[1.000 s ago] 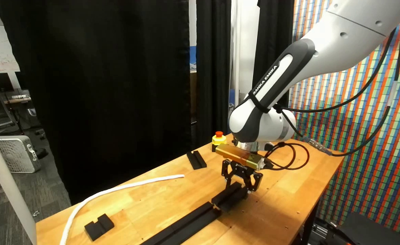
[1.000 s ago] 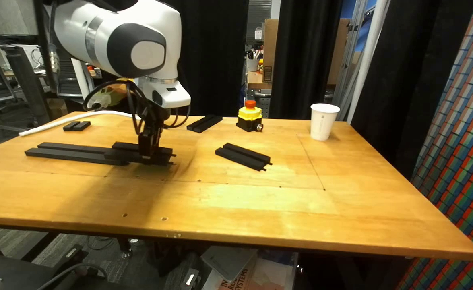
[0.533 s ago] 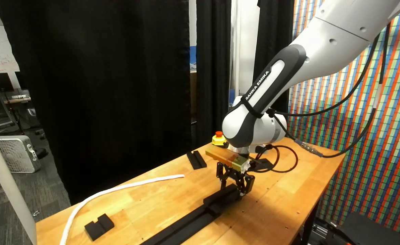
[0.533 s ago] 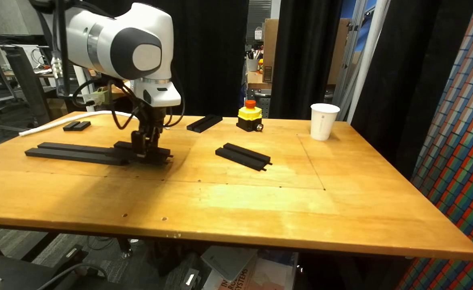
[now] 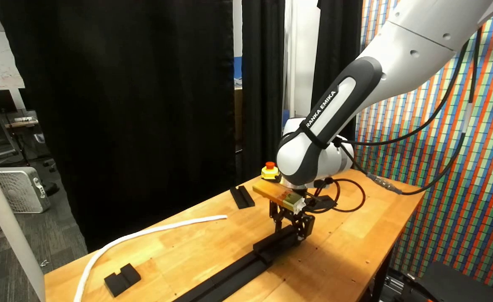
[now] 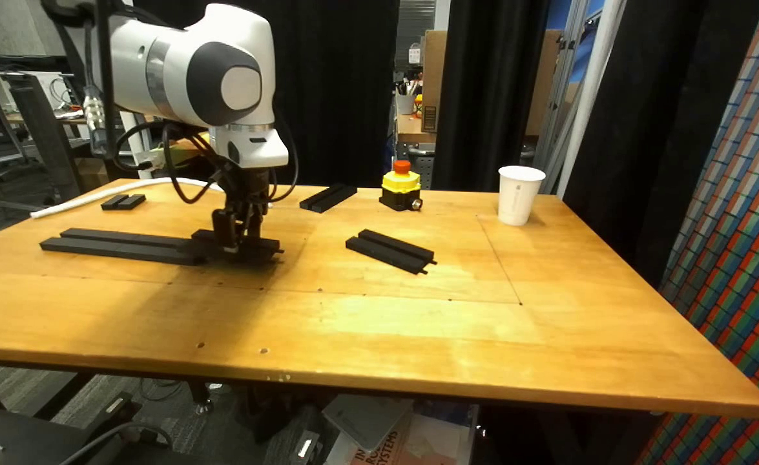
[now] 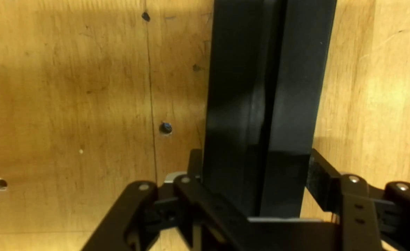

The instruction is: Connect the four black pieces together

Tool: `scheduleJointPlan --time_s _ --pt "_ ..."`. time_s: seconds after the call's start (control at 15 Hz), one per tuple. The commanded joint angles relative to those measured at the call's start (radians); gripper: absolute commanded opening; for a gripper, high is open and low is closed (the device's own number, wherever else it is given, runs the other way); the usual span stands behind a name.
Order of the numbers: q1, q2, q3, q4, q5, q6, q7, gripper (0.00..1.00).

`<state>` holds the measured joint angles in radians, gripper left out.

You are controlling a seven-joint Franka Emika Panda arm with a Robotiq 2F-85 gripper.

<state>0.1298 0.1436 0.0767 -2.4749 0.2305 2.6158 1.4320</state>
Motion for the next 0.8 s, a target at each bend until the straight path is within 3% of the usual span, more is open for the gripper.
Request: scheduleJointPlan --time_s 0.0,0.73 --pt "0.004 -0.012 -0.018 0.015 -0.051 -0.026 0.035 0.46" --pt "-0.008 0.008 -0.044 0.044 -0.091 -0.052 0.013 0.46"
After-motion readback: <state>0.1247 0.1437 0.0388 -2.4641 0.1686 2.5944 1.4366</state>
